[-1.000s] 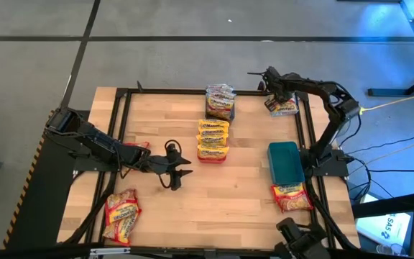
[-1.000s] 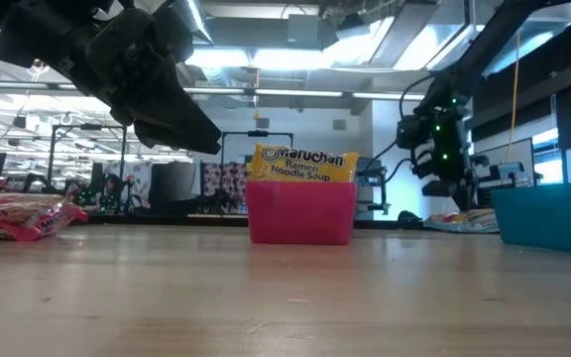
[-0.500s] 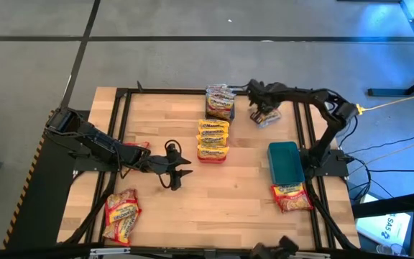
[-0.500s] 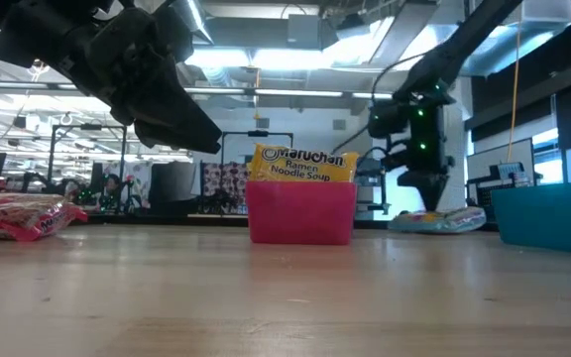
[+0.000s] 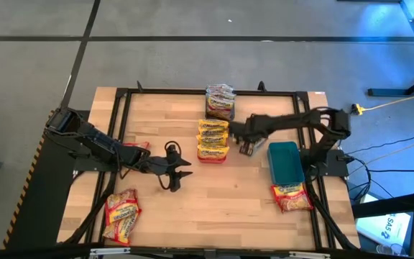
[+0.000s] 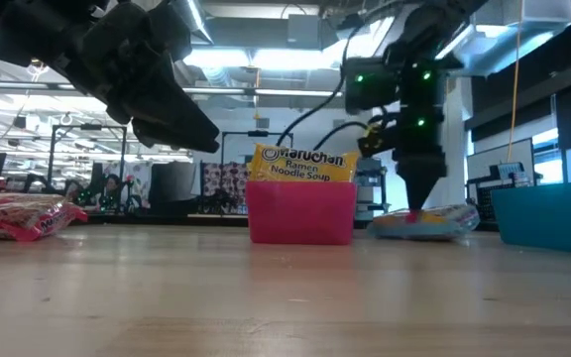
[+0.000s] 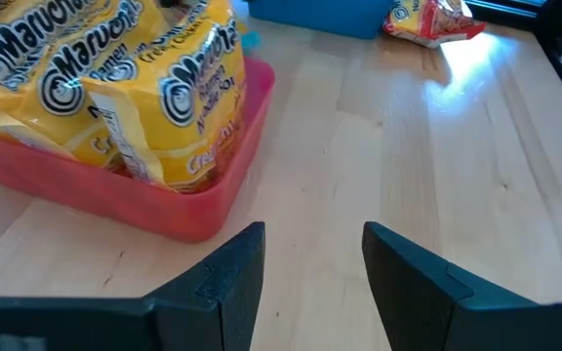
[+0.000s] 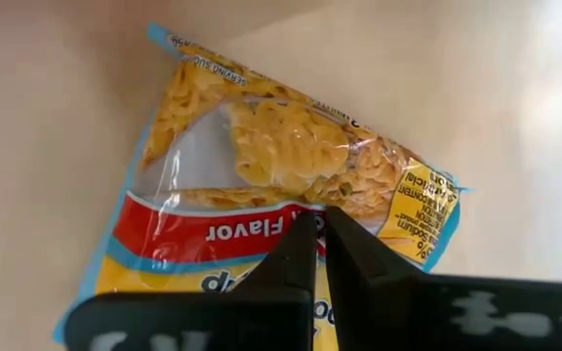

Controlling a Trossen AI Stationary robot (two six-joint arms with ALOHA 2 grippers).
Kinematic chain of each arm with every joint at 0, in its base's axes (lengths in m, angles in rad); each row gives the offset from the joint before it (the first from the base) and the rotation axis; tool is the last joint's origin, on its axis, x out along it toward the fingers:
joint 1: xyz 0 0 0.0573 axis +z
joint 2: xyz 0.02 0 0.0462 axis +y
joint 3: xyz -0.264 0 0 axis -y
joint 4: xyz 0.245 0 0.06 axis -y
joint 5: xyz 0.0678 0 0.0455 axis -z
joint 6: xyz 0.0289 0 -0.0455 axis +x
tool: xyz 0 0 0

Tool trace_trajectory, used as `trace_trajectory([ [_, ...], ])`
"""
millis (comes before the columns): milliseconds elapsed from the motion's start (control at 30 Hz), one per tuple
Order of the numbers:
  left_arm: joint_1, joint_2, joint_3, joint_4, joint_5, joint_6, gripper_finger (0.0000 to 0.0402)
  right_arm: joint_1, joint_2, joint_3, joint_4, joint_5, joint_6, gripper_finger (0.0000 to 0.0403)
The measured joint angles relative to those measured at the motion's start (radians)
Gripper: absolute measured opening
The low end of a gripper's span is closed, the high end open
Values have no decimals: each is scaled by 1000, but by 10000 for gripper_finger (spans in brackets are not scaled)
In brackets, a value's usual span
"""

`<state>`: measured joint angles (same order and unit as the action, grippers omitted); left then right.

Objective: Sort Maruchan noodles
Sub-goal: Put the blue noodle pack into the black bin

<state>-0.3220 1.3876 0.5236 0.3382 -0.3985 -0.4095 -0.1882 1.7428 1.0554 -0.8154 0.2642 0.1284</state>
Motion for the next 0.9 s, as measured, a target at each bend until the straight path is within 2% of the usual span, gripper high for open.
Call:
trace_trajectory([
  [233,-18,0,0,11,0,-1,170,211,1,-4,-29,22,114,0],
  [467,-72,-29,0,11,26,-9,169,362,2,-4,-23,16,206,0],
  [767,-184,-82,1,15,-53,-45,170,516,3,6,29,2,307,0],
  [900,-224,-65,1,25,-70,-87,170,581,4,10,140,-14,311,0],
])
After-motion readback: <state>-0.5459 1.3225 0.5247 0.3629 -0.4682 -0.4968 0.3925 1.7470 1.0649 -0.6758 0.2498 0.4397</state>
